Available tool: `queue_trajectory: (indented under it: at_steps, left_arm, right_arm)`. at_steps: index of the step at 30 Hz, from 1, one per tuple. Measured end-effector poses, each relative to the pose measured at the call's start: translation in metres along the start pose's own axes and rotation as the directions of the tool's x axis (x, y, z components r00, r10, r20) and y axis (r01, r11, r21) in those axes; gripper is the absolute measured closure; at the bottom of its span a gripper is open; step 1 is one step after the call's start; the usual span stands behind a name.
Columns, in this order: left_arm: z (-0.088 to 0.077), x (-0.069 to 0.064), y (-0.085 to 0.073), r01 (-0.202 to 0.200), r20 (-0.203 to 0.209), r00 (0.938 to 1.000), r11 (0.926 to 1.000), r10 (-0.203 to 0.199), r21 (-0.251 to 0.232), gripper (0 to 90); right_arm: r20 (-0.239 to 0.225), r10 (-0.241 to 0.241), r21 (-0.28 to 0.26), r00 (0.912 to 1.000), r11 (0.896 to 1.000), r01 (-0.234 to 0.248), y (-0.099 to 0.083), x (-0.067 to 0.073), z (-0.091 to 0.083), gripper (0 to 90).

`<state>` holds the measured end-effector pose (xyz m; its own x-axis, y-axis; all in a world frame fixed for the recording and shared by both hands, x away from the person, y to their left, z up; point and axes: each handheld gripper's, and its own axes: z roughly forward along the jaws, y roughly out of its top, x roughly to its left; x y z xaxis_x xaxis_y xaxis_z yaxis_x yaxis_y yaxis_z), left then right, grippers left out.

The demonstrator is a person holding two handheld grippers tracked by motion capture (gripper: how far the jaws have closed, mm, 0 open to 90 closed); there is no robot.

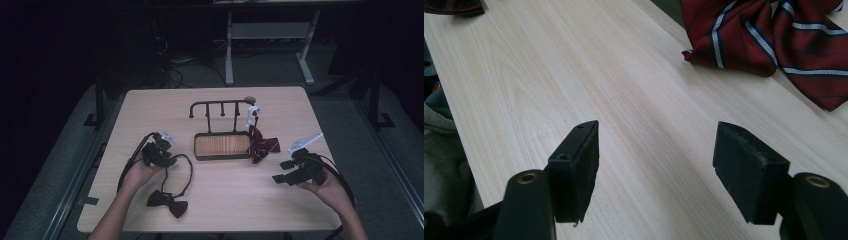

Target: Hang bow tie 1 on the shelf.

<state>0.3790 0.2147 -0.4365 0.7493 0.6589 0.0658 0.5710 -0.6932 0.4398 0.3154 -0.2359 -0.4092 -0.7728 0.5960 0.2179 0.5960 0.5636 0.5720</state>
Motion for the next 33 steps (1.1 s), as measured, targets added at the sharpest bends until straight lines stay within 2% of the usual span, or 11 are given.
queue_trajectory:
  at_steps: [20,33]
  left_arm:
    - [0.0068,0.0015,0.0029,-0.013,0.011,0.9999,0.9992,0.012,0.039,74.6]
    - [0.0071,0.0018,0.0022,-0.004,0.041,0.9992,0.9991,0.002,0.043,89.5]
  right_arm:
    - [-0.012,-0.003,-0.005,0.9999,1.000,0.003,0.0001,-0.0001,-0.0001,34.8]
    - [-0.014,0.003,-0.009,0.9999,1.000,-0.003,-0.0010,-0.0014,-0.0019,34.7]
